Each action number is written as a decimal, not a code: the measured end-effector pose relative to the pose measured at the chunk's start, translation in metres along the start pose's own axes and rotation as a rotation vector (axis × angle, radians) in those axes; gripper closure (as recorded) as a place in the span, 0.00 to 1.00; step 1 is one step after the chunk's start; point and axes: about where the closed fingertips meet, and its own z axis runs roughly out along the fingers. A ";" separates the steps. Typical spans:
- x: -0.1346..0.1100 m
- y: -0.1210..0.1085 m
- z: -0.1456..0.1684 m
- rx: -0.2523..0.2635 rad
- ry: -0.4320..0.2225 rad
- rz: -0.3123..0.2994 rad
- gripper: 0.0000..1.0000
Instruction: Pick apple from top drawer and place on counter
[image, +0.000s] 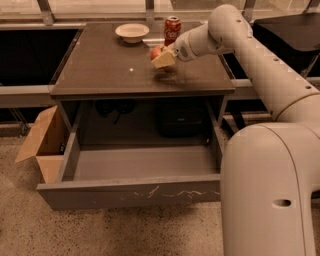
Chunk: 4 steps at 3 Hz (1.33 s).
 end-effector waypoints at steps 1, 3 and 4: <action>0.004 0.005 0.008 -0.022 0.008 0.006 0.17; 0.008 0.008 0.011 -0.036 0.008 0.012 0.00; 0.012 -0.004 -0.020 0.022 -0.060 0.045 0.00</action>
Offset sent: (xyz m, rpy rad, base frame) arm -0.0021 0.0084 -0.0152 0.0053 0.0423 0.0357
